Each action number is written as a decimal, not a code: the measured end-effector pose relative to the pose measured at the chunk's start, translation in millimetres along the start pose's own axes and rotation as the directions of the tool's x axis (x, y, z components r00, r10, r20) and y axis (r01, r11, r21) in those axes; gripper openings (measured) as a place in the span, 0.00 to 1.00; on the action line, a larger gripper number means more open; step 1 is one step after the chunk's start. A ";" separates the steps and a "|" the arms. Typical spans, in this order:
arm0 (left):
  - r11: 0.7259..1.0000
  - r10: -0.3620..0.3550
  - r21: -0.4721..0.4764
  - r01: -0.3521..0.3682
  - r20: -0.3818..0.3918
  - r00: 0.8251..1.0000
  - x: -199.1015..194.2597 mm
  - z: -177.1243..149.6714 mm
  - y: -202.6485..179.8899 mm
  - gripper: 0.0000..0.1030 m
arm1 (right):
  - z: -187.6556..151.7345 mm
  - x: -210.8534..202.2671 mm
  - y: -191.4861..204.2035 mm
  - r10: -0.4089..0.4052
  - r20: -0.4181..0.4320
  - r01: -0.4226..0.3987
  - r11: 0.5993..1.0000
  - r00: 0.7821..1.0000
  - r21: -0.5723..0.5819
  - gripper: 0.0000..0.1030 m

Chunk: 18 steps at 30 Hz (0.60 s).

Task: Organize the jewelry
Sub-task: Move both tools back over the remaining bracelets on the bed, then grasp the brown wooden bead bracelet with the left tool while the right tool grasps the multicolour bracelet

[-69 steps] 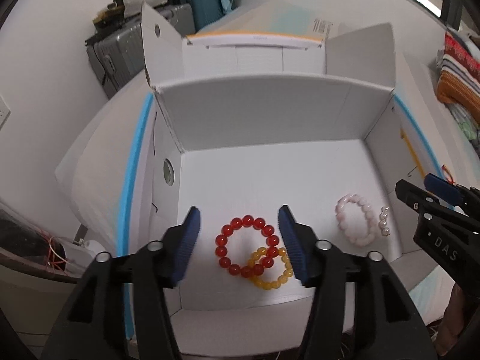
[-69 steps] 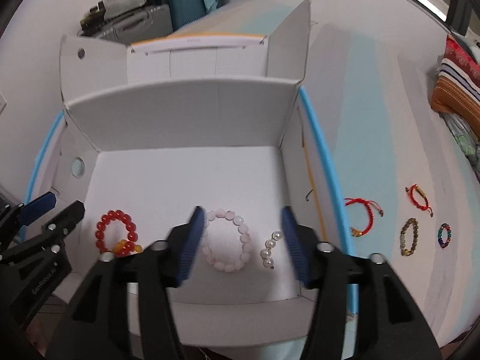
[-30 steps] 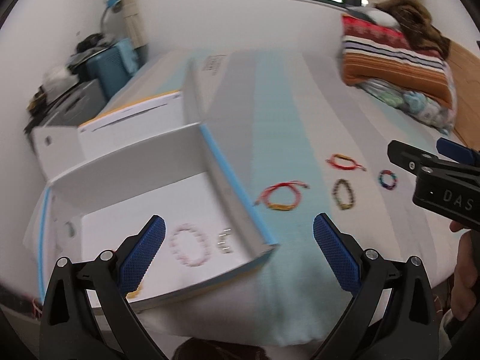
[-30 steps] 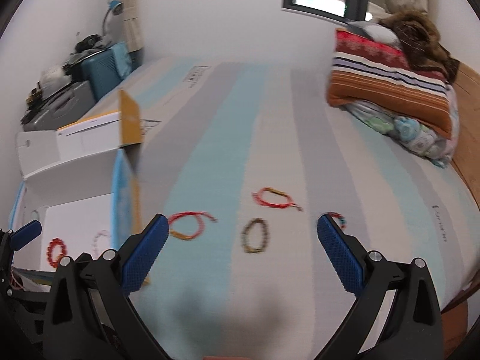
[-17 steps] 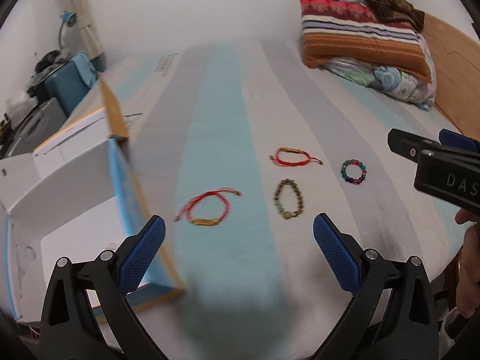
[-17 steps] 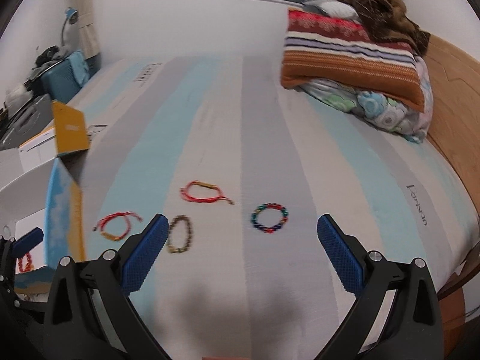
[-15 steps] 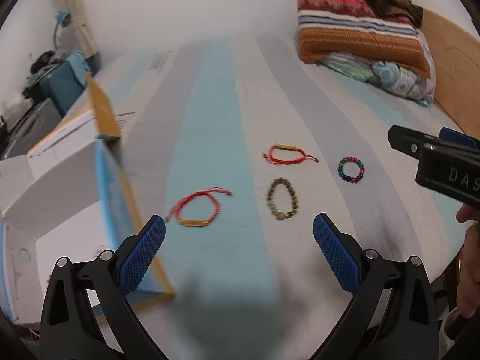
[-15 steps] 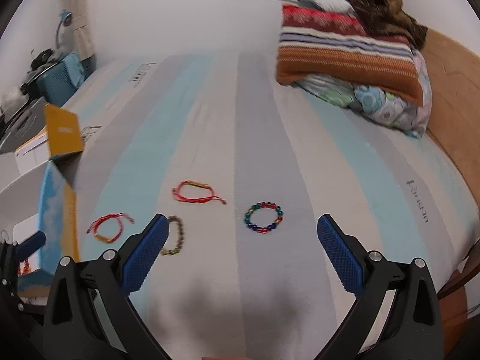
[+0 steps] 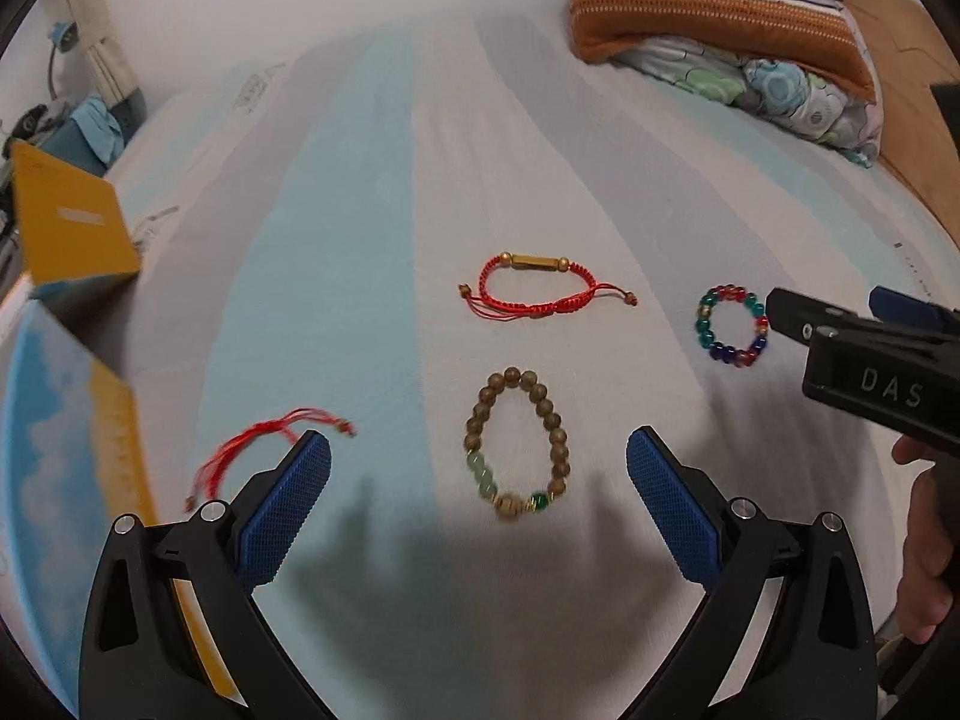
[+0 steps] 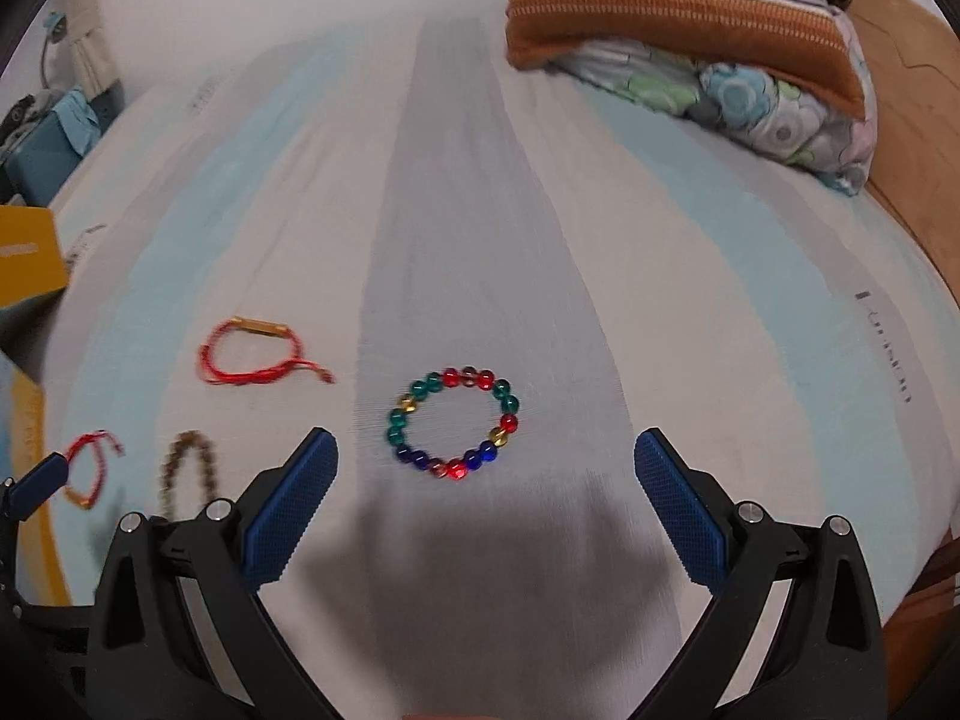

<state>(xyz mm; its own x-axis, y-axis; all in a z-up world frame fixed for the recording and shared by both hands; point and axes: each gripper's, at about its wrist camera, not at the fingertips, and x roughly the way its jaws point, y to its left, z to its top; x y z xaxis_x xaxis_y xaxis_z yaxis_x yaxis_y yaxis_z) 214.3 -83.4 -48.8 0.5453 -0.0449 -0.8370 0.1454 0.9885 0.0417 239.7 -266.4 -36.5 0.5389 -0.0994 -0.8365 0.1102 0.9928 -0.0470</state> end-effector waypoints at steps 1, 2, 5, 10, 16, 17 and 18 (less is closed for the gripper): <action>1.000 -0.005 -0.004 0.005 -0.005 1.000 5.8 0.7 0.2 0.94 | -0.2 5.6 0.8 -0.004 -0.007 0.004 1.000 1.000 -0.003 0.93; 1.000 -0.011 -0.007 0.011 -0.008 1.000 12.8 1.7 -0.3 0.94 | 0.1 12.7 0.2 -0.010 -0.015 0.010 1.000 1.000 -0.004 0.93; 1.000 -0.022 -0.011 0.022 -0.030 0.999 29.6 0.5 -1.4 0.94 | 0.6 27.7 -2.9 -0.010 -0.037 0.010 1.000 0.999 0.002 0.93; 0.999 -0.040 -0.010 0.039 -0.071 0.997 51.8 -1.8 -1.9 0.94 | -0.4 42.8 -10.8 -0.015 -0.072 0.017 0.999 0.997 0.029 0.87; 0.999 -0.039 0.007 0.039 -0.063 0.997 55.2 -1.5 -5.6 0.94 | 0.3 55.4 -14.9 -0.017 -0.103 0.023 0.998 0.995 0.057 0.72; 0.999 -0.039 0.006 0.040 -0.064 0.997 56.0 -1.6 -5.6 0.94 | 0.1 58.5 -15.2 -0.015 -0.112 0.022 0.998 0.994 0.059 0.69; 0.999 -0.039 0.005 0.039 -0.066 0.997 56.7 -2.0 -5.7 0.94 | 0.2 60.8 -16.2 -0.015 -0.118 0.022 0.998 0.993 0.062 0.64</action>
<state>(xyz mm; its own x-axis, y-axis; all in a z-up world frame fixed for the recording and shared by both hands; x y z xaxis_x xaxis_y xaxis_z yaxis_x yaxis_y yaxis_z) 242.7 -91.3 -97.6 0.4839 -0.0739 -0.8720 0.1706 0.9853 0.0112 270.9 -288.5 -86.5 0.4345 -0.1056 -0.8944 0.1737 0.9843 -0.0318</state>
